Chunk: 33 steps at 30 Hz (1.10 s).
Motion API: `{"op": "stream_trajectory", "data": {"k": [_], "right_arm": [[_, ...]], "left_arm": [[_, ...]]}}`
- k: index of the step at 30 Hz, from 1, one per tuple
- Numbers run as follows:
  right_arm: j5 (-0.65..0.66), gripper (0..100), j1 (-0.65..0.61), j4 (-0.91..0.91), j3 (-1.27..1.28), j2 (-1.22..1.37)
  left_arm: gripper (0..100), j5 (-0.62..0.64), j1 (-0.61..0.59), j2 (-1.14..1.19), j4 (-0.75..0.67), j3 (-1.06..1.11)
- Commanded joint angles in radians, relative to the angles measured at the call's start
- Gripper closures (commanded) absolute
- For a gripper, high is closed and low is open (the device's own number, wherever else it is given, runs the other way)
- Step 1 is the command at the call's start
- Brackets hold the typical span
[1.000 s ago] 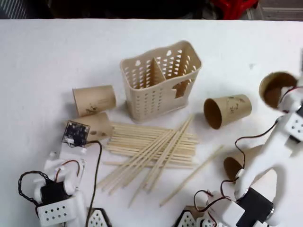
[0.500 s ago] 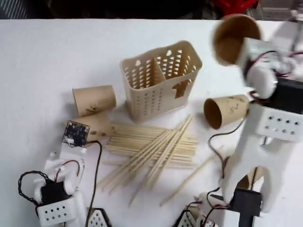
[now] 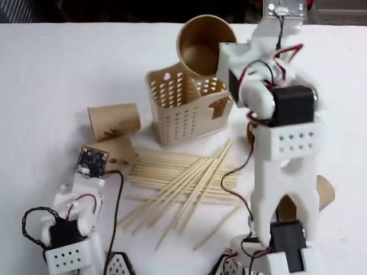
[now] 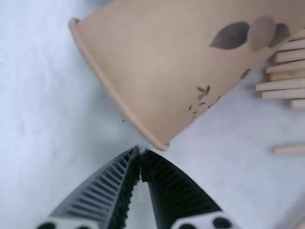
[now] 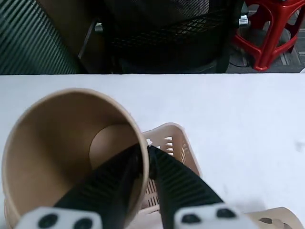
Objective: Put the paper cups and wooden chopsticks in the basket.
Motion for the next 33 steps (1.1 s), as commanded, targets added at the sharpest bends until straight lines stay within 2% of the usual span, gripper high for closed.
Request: {"op": "stream_trajectory", "data": {"k": [1,7,14,33], "right_arm": [[-0.005,98.2,0.03,-0.073,0.0,0.05],[-0.009,98.2,0.093,-0.102,-0.002,0.13],[-0.002,98.1,0.107,-0.031,0.0,0.153],[-0.003,98.1,0.107,0.12,-0.005,0.024]], "left_arm": [[97,-0.005,-0.007,-0.007,0.005,-0.002],[97,-0.005,-0.007,-0.007,0.005,-0.002],[97,-0.005,-0.007,-0.007,0.005,-0.002],[97,-0.005,-0.007,-0.007,0.005,-0.002]]}}
